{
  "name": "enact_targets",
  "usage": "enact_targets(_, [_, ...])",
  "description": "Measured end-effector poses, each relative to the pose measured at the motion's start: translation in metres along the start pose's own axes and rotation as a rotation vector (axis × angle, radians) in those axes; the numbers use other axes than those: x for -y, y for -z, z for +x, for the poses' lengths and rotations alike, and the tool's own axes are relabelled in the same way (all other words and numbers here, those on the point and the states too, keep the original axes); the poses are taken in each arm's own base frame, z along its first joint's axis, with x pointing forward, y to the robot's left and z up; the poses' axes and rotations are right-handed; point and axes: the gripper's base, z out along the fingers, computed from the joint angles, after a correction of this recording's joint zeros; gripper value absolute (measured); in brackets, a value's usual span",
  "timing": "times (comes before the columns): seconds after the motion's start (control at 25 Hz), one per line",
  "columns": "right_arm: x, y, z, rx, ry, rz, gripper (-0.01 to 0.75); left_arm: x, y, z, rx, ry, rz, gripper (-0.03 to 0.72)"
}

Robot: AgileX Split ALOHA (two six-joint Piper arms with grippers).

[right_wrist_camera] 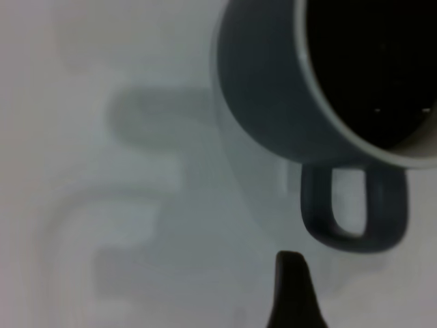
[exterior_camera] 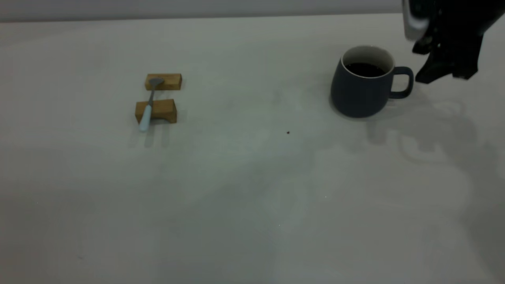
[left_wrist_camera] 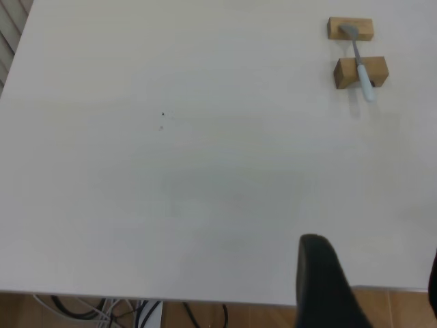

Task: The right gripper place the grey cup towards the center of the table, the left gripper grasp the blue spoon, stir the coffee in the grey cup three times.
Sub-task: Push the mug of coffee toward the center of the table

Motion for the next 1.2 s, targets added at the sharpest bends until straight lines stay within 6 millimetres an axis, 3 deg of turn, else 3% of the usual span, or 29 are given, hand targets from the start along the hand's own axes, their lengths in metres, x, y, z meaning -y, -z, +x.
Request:
enact_targets(0.44, [0.014,-0.038,0.006,0.049,-0.047,0.047,0.524,0.0,0.0,0.0,0.0,0.0,0.0,0.446])
enact_targets(0.76, [0.005,-0.063,0.006,0.061,-0.057,-0.006,0.524,0.0,0.0,0.0,0.0,0.0,0.0,0.446])
enact_targets(0.88, [0.007,-0.066,-0.007,0.072,-0.024,-0.002,0.524,0.0,0.0,0.0,0.0,0.0,0.0,0.446])
enact_targets(1.2, [0.006,-0.08,-0.066,0.151,0.032,0.0,0.524,0.0,0.0,0.0,0.0,0.0,0.0,0.446])
